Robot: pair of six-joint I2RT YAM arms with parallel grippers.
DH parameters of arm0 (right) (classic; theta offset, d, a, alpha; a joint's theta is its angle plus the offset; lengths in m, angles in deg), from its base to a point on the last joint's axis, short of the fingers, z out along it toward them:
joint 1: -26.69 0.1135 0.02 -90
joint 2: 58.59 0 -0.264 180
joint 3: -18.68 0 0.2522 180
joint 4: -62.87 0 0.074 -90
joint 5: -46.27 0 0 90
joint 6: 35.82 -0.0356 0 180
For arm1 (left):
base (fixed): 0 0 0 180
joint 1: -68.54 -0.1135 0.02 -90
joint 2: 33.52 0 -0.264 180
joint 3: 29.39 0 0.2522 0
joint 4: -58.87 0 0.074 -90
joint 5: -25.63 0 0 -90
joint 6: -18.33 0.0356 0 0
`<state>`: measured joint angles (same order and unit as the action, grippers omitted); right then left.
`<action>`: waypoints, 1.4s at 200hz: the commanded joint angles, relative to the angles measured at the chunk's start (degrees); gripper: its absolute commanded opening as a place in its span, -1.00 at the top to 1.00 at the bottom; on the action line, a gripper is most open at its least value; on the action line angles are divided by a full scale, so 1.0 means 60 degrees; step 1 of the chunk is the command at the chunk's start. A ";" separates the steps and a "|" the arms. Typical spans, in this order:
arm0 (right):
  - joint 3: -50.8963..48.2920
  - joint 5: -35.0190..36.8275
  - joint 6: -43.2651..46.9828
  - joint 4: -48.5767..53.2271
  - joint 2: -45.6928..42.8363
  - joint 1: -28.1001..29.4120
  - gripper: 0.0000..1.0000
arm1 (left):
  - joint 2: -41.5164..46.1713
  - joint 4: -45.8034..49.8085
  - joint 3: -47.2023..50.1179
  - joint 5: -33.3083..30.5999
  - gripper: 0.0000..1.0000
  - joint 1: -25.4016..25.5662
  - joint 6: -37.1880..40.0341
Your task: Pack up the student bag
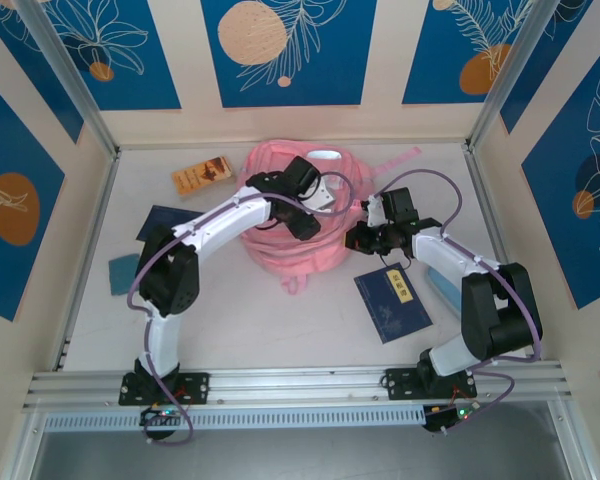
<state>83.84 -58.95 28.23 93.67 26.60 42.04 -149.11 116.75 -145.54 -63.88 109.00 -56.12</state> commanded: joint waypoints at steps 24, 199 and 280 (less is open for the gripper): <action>0.0339 -0.0557 -0.0025 0.0540 -0.0549 0.0091 1.00 | -0.0497 0.0259 -0.0237 0.1931 -0.12 -0.0354 0.0658; -0.1757 0.0430 -0.1199 -0.2103 -0.0931 0.3317 1.00 | -0.1649 -0.1845 -0.0045 0.1330 0.64 -0.0647 -0.3367; -0.2213 0.1257 -0.2433 -0.1443 -0.1908 0.3175 0.63 | -0.0571 -0.1806 0.0251 0.1853 0.21 -0.1023 -0.5411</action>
<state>70.55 -45.21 15.81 80.93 19.82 60.38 -156.76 116.60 -145.30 -51.90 105.05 -79.20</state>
